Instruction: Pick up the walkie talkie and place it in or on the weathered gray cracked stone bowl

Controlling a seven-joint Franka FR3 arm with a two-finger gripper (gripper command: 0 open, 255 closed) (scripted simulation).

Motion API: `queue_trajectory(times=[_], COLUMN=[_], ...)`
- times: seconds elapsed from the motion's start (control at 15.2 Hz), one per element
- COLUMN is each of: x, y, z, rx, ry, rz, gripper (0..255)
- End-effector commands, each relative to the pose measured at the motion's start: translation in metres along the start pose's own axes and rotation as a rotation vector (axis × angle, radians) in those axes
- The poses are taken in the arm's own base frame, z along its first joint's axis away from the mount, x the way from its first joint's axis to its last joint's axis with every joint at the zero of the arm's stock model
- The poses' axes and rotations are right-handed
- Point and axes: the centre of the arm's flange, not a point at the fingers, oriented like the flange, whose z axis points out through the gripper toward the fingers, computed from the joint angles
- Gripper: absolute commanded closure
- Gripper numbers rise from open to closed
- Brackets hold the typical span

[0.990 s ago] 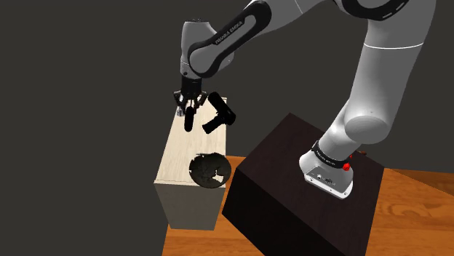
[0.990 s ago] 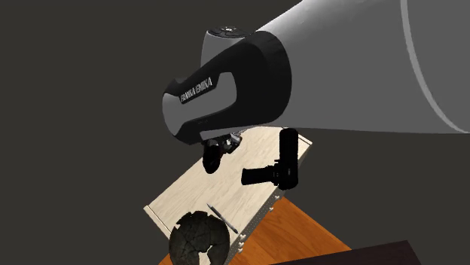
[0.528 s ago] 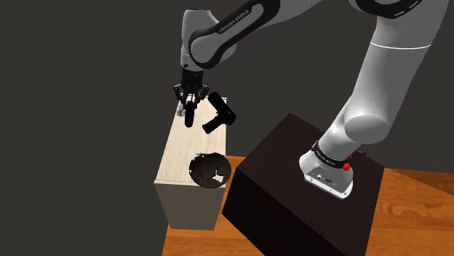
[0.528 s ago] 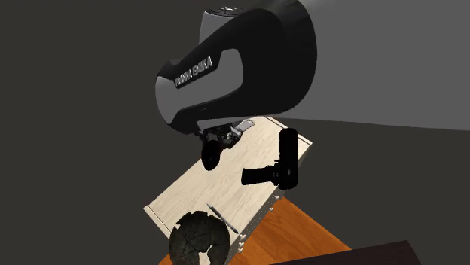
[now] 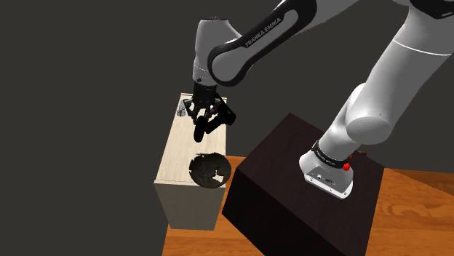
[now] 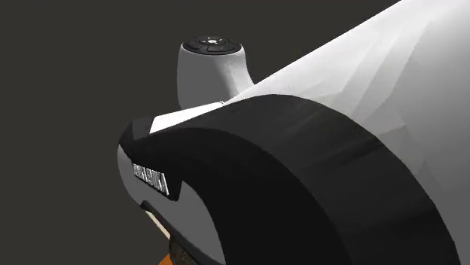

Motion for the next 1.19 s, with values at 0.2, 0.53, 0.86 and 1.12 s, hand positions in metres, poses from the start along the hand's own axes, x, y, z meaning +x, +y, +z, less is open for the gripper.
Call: queue_trajectory(times=[0.2, 0.53, 0.86, 1.12], x=[-0.063, -0.095, -0.092, -0.09], y=[0.012, 0.021, 0.024, 0.026], z=[0.003, 0.021, 0.047, 0.067], rx=[0.0, 0.0, 0.0, 0.0], ry=[0.001, 0.001, 0.001, 0.001], rz=[0.001, 0.001, 0.001, 0.001], gripper=[255, 255, 255, 255])
